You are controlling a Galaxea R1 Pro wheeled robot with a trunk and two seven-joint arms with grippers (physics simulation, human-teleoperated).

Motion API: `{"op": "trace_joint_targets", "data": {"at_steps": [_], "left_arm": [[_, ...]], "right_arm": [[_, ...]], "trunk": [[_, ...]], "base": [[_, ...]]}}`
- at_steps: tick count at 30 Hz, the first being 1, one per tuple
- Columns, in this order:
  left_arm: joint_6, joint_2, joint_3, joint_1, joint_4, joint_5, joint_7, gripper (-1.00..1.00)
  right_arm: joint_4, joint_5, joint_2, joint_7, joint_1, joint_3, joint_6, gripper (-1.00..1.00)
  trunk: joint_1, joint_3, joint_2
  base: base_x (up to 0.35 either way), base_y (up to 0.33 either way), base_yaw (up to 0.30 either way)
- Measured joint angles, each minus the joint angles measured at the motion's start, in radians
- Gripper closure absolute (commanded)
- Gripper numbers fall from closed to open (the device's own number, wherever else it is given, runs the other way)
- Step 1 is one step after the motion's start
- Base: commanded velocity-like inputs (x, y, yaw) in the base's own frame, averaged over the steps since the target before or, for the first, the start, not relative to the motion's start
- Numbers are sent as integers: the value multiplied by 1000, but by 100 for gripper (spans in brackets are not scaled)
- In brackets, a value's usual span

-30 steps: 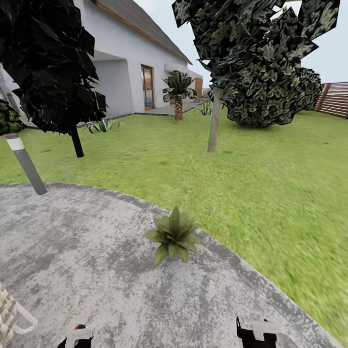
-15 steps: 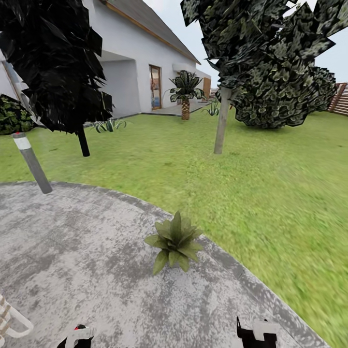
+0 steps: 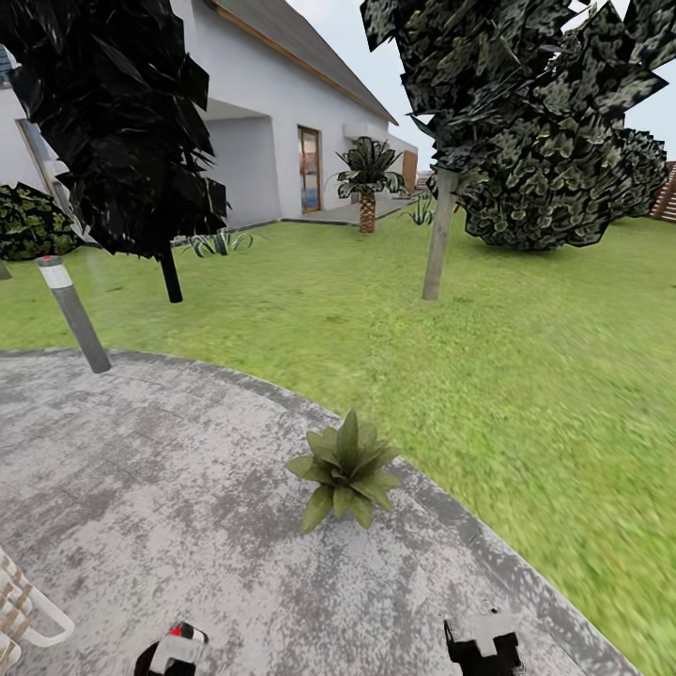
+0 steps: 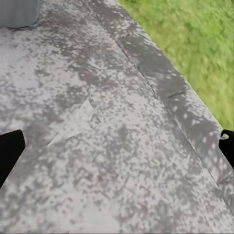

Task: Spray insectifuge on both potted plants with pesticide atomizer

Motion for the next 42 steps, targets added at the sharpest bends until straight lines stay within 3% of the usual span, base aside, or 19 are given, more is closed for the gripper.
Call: {"op": "trace_joint_targets", "data": {"at_steps": [3, 4, 6, 7, 8, 10, 12, 13, 15, 17, 21, 25, 31, 42], "left_arm": [[3, 12, -56, -12, -5, -83, -121, 100], [5, 16, -69, -16, -10, -119, -200, 100], [29, 26, -68, -43, -29, -174, -317, 100], [54, 31, -68, -63, -42, -208, -376, 100], [107, 36, -70, -94, -63, -263, -460, 100], [190, 38, -70, -133, -98, -335, -565, 100], [280, 30, -69, -169, -171, -414, -685, 100], [311, 23, -69, -178, -248, -464, -755, 100], [327, 5, -71, -182, -324, -508, -845, 100], [332, -14, -72, -183, -365, -554, -912, 100], [309, -36, -94, -170, -387, -557, -913, 100], [285, -29, -75, -170, -378, -552, -896, 100], [249, -27, -74, -170, -367, -558, -862, 100], [242, -70, -92, -177, -376, -564, -828, 100]], "right_arm": [[-118, 69, -2, 120, 0, 7, 56, -100], [-183, 104, -1, 185, -1, 8, 100, -100], [-263, 133, -1, 279, 0, 7, 166, -100], [-296, 140, -1, 327, -1, 7, 194, -100], [-335, 146, -1, 394, -1, 9, 222, -100], [-368, 157, 0, 473, -4, 9, 241, -100], [-388, 186, 2, 551, -25, 10, 252, -100], [-393, 232, 6, 583, -45, 10, 255, -100], [-397, 292, 9, 614, -57, 10, 257, -100], [-411, 315, 14, 678, -62, 10, 258, -100], [-427, 316, 37, 701, -65, 35, 256, -100], [-407, 315, 59, 699, -66, 28, 257, -100], [-403, 316, 93, 684, -66, 25, 259, -100], [-444, 319, 101, 741, -68, 25, 262, -100]], "trunk": [[0, 0, 0], [0, 0, 0], [0, 0, 0], [0, 0, 0], [0, 0, 0], [0, 0, 0], [0, 0, 0], [0, 0, 0], [0, 0, 0], [0, 0, 0], [0, 0, 0], [0, 0, 0], [0, 0, 0], [0, 0, 0]], "base": [[0, 0, 0], [0, 0, 0], [0, 0, 0], [0, 0, 0], [0, 0, 0], [0, 0, 0], [0, 0, 0], [0, 0, 0], [0, 0, 0], [0, 0, 0], [0, 0, 0], [0, 0, 0], [0, 0, 0], [0, 0, 0]]}}
